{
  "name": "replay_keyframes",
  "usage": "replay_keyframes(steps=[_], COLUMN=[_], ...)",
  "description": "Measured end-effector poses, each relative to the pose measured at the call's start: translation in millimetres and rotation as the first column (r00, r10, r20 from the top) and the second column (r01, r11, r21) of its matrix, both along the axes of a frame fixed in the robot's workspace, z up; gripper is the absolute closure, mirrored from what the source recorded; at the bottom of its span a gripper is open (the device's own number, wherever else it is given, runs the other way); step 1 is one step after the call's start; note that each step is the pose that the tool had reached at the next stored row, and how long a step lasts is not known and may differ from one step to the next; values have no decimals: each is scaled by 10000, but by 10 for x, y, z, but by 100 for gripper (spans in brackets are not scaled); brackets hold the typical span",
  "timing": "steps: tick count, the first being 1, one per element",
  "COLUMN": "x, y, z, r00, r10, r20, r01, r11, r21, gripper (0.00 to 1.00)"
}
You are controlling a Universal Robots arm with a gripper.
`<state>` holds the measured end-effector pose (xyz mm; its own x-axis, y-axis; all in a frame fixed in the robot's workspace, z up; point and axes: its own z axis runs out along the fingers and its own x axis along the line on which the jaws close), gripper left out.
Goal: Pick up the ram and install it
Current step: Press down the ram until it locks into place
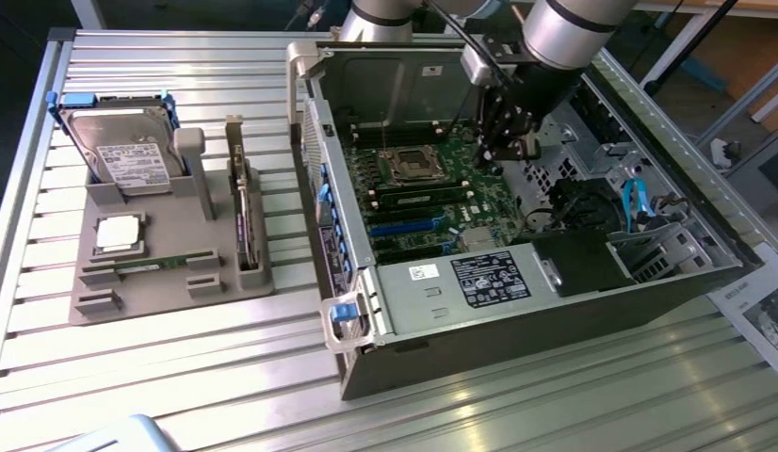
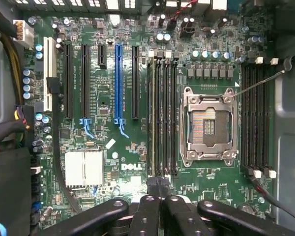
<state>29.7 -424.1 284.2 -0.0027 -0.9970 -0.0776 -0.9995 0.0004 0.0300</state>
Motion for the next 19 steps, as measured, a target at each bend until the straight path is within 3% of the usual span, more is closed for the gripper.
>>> replay_keyframes(steps=[10,19], x=[6,7], y=[0,0], z=[-301,-403], r00=[10000,10000], r10=[2,5], r20=[0,0], r01=[-2,-5], r11=[10000,10000], r21=[-1,-1], gripper=[90,90])
